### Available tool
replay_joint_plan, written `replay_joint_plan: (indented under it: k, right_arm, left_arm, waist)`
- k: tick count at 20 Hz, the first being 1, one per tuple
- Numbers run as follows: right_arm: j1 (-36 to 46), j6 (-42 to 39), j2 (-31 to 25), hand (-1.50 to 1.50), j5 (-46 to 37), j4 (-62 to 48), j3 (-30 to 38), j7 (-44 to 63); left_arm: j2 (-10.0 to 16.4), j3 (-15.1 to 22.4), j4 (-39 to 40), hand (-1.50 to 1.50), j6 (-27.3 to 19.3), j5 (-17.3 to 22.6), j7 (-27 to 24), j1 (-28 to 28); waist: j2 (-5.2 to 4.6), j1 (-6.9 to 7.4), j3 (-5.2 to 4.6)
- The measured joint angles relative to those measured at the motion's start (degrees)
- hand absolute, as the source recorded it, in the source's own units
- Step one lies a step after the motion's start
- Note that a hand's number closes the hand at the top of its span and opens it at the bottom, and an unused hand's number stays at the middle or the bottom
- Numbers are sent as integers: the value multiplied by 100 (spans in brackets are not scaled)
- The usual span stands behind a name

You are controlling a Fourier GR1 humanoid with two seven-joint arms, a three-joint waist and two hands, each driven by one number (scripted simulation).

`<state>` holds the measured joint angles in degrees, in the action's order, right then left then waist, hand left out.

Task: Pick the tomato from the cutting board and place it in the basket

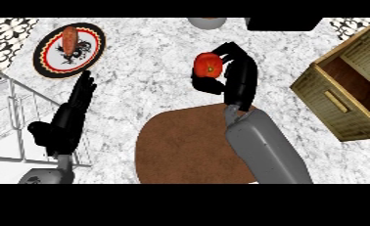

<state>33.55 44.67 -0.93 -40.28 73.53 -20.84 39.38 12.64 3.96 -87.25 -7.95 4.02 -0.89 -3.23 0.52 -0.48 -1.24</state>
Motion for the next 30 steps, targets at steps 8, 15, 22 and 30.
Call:
replay_joint_plan:
  k: [8,15,22,30]
  right_arm:
    - [888,-700,-348,150,-843,526,771,1297]
    - [1625,-985,-737,150,-1162,452,1578,1745]
    - [2103,-1432,-1404,150,-1143,-39,2132,1825]
    - [2430,-1814,-1941,150,-979,-993,2459,1629]
  left_arm:
    - [-9,-39,-37,0,5,-5,4,46]
    - [-38,-38,-28,0,64,-6,-9,8]
    - [-57,-32,-31,0,82,-18,-12,-20]
    - [-79,-14,-19,0,124,-25,-17,-66]
  waist:
    - [-2,-40,6]
    - [-30,3,17]
    - [-56,38,21]
    - [-84,91,27]
